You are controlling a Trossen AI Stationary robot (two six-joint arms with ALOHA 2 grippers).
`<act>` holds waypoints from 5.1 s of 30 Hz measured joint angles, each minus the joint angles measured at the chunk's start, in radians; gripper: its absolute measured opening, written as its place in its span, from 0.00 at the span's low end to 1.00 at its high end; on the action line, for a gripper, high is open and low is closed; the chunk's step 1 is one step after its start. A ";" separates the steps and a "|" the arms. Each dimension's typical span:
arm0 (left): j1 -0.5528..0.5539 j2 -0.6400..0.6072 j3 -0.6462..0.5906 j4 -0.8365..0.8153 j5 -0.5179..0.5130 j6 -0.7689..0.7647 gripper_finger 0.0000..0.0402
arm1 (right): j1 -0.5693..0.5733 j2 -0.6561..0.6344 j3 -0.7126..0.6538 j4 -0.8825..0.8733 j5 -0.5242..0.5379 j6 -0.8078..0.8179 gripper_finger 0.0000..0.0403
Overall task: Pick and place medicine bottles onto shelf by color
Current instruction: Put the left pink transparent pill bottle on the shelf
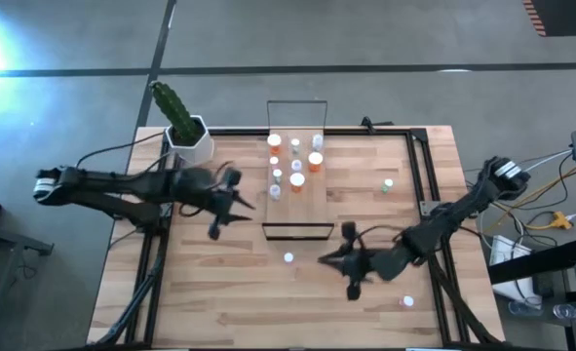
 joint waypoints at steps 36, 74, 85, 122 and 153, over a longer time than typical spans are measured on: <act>-0.109 -0.321 -0.698 0.944 0.004 -0.103 0.06 | -0.187 0.688 0.684 -0.694 -0.078 0.493 0.54; -0.107 -0.280 -0.699 0.966 -0.024 -0.095 0.06 | -0.194 -0.002 0.714 -1.040 -0.005 0.360 0.18; -0.107 -0.257 -0.699 0.989 -0.024 -0.094 0.06 | -0.525 -0.127 0.186 -0.536 -0.354 0.233 0.18; -0.107 -0.200 -0.698 1.048 -0.046 -0.094 0.06 | -0.815 -0.037 -0.033 -0.128 -0.621 0.037 0.18; -0.107 -0.175 -0.698 1.065 -0.046 -0.093 0.06 | -0.886 0.368 0.150 0.021 -0.974 -0.060 0.17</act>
